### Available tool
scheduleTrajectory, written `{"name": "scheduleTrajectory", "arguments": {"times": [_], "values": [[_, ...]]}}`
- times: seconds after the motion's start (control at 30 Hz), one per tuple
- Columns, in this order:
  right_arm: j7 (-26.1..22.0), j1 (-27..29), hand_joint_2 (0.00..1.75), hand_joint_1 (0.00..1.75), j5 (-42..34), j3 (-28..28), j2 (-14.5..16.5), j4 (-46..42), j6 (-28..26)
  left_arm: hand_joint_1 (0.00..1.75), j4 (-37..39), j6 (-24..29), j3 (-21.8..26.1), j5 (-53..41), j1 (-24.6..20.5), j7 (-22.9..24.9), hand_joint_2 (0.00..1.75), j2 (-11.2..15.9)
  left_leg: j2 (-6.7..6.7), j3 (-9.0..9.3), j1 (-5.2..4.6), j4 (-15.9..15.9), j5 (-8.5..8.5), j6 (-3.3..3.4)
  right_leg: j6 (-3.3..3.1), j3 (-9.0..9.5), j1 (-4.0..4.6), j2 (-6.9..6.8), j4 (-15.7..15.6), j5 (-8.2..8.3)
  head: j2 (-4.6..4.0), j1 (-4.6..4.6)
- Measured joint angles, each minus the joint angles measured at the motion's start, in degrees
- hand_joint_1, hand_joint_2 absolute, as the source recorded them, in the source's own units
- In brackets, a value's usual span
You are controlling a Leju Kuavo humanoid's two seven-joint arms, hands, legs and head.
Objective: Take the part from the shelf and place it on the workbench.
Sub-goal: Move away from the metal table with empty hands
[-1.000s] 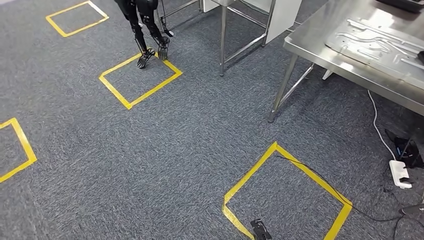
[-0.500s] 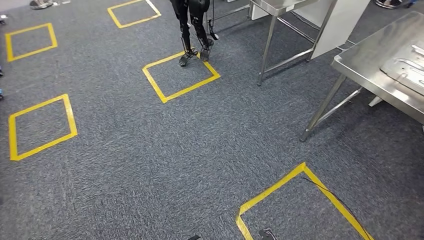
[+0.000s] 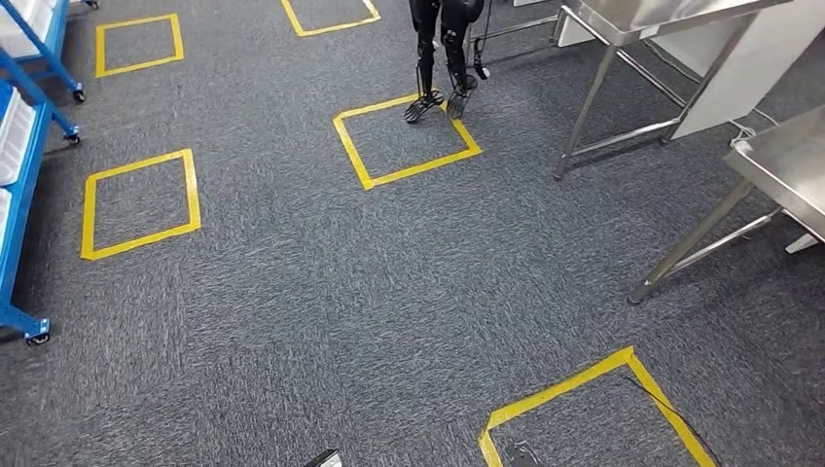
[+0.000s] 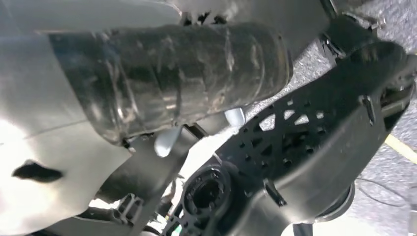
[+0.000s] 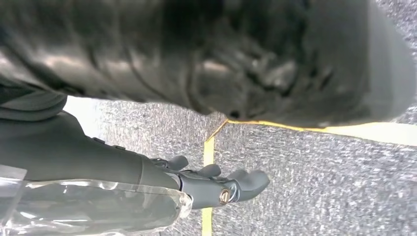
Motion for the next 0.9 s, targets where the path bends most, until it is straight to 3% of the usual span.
{"name": "scheduleTrajectory", "arguments": {"times": [0.03, 0.1, 0.17, 0.2, 0.23, 0.27, 0.37, 0.43, 0.5, 0.57, 0.63, 0.7, 0.73, 0.77, 0.8, 0.87, 0.9], "values": [[-0.04, -0.07, 0.00, 0.00, 0.01, 0.02, -0.03, -0.03, 0.08, 0.00, 0.01, 0.11, 0.18, 0.13, 0.03, 0.05, 0.00, 0.05, -0.53, 0.25, 0.14, -0.29, 0.13, 0.49, 0.18, -0.49, -0.08, 1.38, 1.36, -0.96, 0.00, 0.10], [-0.24, -0.05, 0.00, 0.00, 0.00, 0.08, -0.09, -0.05, 0.21, 0.00, 0.02, 0.39, 0.53, 0.36, -0.01, 0.24, 0.00, 0.09, -1.60, 0.49, 0.18, -0.53, 0.22, 1.20, 0.12, -3.51, -0.08, 4.46, 7.74, -4.17, 0.00, 0.34], [-0.45, 0.19, 0.00, 0.00, -0.04, 0.27, -0.11, -0.03, 0.34, 0.00, 0.02, 0.58, 0.87, 0.50, 0.05, 0.40, 0.00, 0.10, -3.03, 0.48, -0.03, -0.50, 0.18, 1.54, -0.10, -7.41, 0.16, 5.36, 14.79, -6.38, 0.00, 0.40], [-0.52, 0.31, 0.00, 0.00, -0.07, 0.37, -0.11, -0.01, 0.37, 0.00, 0.01, 0.64, 1.01, 0.54, 0.10, 0.44, 0.00, 0.10, -3.80, 0.50, -0.15, -0.46, 0.16, 1.58, -0.22, -8.46, 0.27, 5.47, 16.22, -6.17, 0.00, 0.39], [-0.58, 0.39, 0.00, 0.00, -0.08, 0.45, -0.11, 0.01, 0.38, 0.00, 0.01, 0.66, 1.10, 0.57, 0.14, 0.47, 0.00, 0.10, -4.54, 0.54, -0.27, -0.42, 0.16, 1.60, -0.38, -8.67, 0.38, 5.56, 15.89, -5.11, 0.00, 0.40], [-0.62, 0.39, 0.00, 0.00, -0.09, 0.47, -0.13, 0.02, 0.38, 0.00, 0.01, 0.68, 1.18, 0.60, 0.15, 0.49, 0.00, 0.10, -5.28, 0.62, -0.38, -0.36, 0.16, 1.60, -0.66, -7.94, 0.50, 5.81, 13.60, -3.22, 0.00, 0.40], [-0.66, 0.28, 0.00, 0.00, -0.10, 0.51, -0.34, 0.02, 0.42, 0.00, 0.00, 0.72, 1.35, 0.76, 0.09, 0.52, 0.00, -0.01, -7.14, 0.71, -0.58, -0.16, 0.09, 1.48, -1.83, -3.77, 0.77, 8.70, 3.13, 1.96, 0.00, 0.36], [-0.65, 0.21, 0.00, 0.00, -0.07, 0.58, -0.53, 0.03, 0.55, 0.00, 0.00, 0.93, 1.50, 0.73, 0.08, 0.49, 0.00, -0.08, -8.22, 0.38, -0.51, -0.12, 0.10, 1.08, -2.14, -2.63, 0.89, 9.74, 0.18, 2.47, 0.00, 0.37], [-0.46, 0.12, 0.00, 0.00, 0.77, 0.83, -0.42, 0.01, 1.56, 0.00, 0.01, 4.05, 1.33, -2.25, -0.21, -0.85, 0.00, -0.37, -9.33, 0.06, -0.48, -0.26, 0.29, 0.46, -2.29, -2.29, 0.77, 8.62, -0.43, 2.62, 0.00, 0.47], [0.56, -0.01, 0.00, 0.00, 2.59, 1.45, 0.00, -0.02, 2.89, 0.00, 0.03, 13.05, -0.58, -12.12, -1.59, -2.31, 0.00, -2.14, -7.58, -0.67, -0.72, 1.09, -0.54, -0.10, -2.71, -1.60, 0.27, 7.17, -1.28, 3.01, 0.00, 0.24], [1.86, -0.11, 0.00, 0.00, 3.90, 2.28, 0.70, -0.04, 3.32, 0.00, 0.08, 22.13, -4.00, -23.44, -3.48, -2.17, 0.00, -4.64, -3.91, -3.41, -0.50, 6.72, -3.45, -0.76, -2.97, -1.09, 0.06, 5.47, -1.78, 3.12, 0.00, -0.18], [2.51, -0.07, 0.00, 0.00, 4.23, 3.12, 1.44, -0.04, 3.35, 0.00, 0.13, 25.27, -6.81, -27.93, -4.72, -1.84, 0.00, -6.27, -2.24, -7.05, 0.20, 13.82, -6.15, -1.56, -2.89, -0.90, 0.02, 3.78, -1.75, 2.81, 0.00, -0.33], [2.65, -0.05, 0.00, 0.00, 4.25, 3.53, 1.73, -0.03, 3.37, 0.00, 0.14, 25.39, -7.94, -28.09, -5.07, -1.86, 0.00, -6.89, -1.95, -7.95, 0.55, 15.42, -6.20, -1.94, -2.74, -0.75, -0.11, 3.04, -1.67, 2.58, 0.00, -0.33], [2.71, -0.04, 0.00, 0.00, 4.25, 3.94, 1.97, -0.03, 3.38, 0.00, 0.14, 25.40, -9.07, -27.87, -5.31, -1.98, 0.00, -7.35, -1.71, -7.64, 0.86, 14.68, -5.07, -2.30, -2.49, -0.52, -0.32, 2.36, -1.55, 2.30, 0.00, -0.34], [2.73, -0.07, 0.00, 0.00, 4.25, 4.32, 2.16, -0.04, 3.39, 0.00, 0.15, 25.40, -10.20, -27.75, -5.45, -2.10, 0.00, -7.76, -1.25, -6.21, 1.15, 11.81, -3.05, -2.64, -2.17, -0.22, -0.58, 1.78, -1.40, 1.97, 0.00, -0.34], [2.74, -0.14, 0.00, 0.00, 4.16, 4.90, 2.35, -0.05, 3.43, 0.00, 0.17, 25.25, -12.19, -27.67, -5.66, -2.22, 0.00, -8.47, 1.24, -2.37, 1.23, 4.21, 0.26, -3.14, -1.27, 0.36, -0.70, 0.85, -1.01, 1.15, 0.00, -0.57], [2.70, -0.16, 0.00, 0.00, 4.06, 5.12, 2.36, -0.05, 3.47, 0.00, 0.20, 25.07, -12.97, -27.71, -5.81, -2.10, 0.00, -8.76, 2.28, -1.25, 1.09, 1.91, 0.86, -2.90, -0.82, 0.51, -0.54, 0.43, -0.88, 0.82, 0.00, -0.71]]}}
